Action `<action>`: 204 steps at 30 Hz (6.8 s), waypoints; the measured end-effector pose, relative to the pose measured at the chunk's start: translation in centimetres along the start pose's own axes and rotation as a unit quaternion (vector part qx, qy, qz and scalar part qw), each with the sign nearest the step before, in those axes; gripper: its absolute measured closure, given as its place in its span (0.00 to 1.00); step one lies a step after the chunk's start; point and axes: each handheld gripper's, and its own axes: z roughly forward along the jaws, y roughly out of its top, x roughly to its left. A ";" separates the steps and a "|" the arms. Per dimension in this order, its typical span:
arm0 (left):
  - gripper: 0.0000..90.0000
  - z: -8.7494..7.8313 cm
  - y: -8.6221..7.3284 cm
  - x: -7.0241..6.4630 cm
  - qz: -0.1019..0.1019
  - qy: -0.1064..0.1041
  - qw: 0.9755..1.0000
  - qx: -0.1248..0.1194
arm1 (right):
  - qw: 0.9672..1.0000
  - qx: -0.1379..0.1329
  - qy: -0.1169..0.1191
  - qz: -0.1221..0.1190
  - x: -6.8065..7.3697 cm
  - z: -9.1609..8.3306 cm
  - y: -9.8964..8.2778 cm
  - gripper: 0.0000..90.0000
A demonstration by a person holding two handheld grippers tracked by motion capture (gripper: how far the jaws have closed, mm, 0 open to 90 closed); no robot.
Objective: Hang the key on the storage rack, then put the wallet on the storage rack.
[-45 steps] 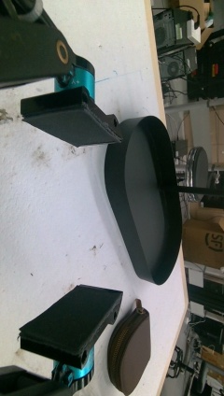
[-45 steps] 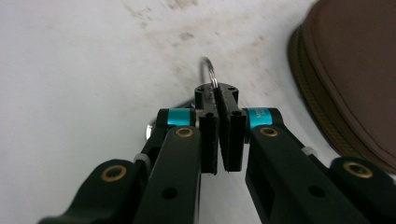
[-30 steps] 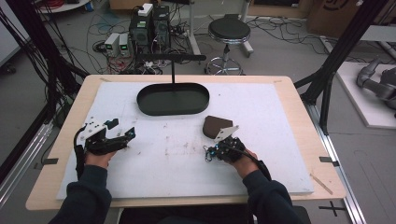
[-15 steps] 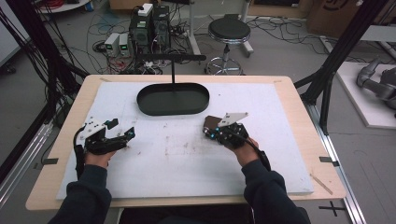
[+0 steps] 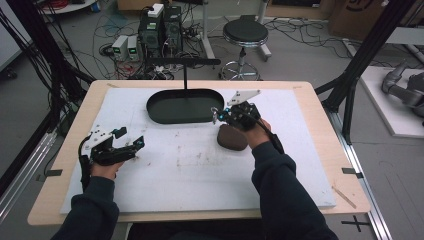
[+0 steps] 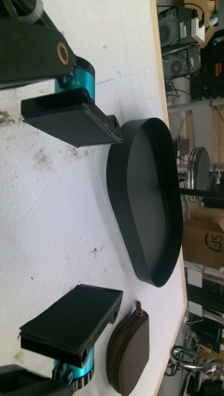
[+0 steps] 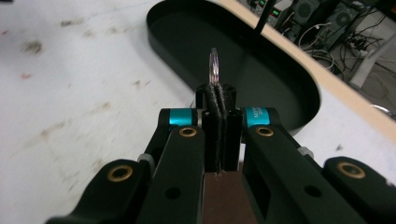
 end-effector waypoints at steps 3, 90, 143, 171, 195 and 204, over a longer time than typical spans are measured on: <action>0.23 0.0 0.0 0.0 -0.001 0.000 1.000 -0.001 | 1.000 -0.009 -0.008 -0.003 -1.7 0.8 2.0 1.00; 0.24 -0.4 -0.3 0.2 -0.007 -0.012 1.000 -0.005 | 0.996 0.013 -0.034 0.082 -3.2 -3.9 -11.4 0.23; 0.25 -0.3 -0.5 0.2 -0.005 -0.007 1.000 0.010 | 0.976 0.054 0.114 0.179 -6.7 1.7 -11.4 0.61; 0.25 -0.1 -0.4 -0.1 -0.002 -0.009 1.000 0.009 | 0.999 -0.019 0.031 0.031 -2.0 -5.0 -11.5 0.66; 0.25 -0.1 -0.4 -0.1 -0.002 -0.012 1.000 0.010 | 0.997 0.016 0.016 0.078 -1.3 -1.6 -11.9 0.24; 0.25 -0.2 -0.4 -0.2 -0.001 -0.014 1.000 0.006 | 0.995 0.026 0.033 0.087 -1.5 -1.4 -11.9 0.63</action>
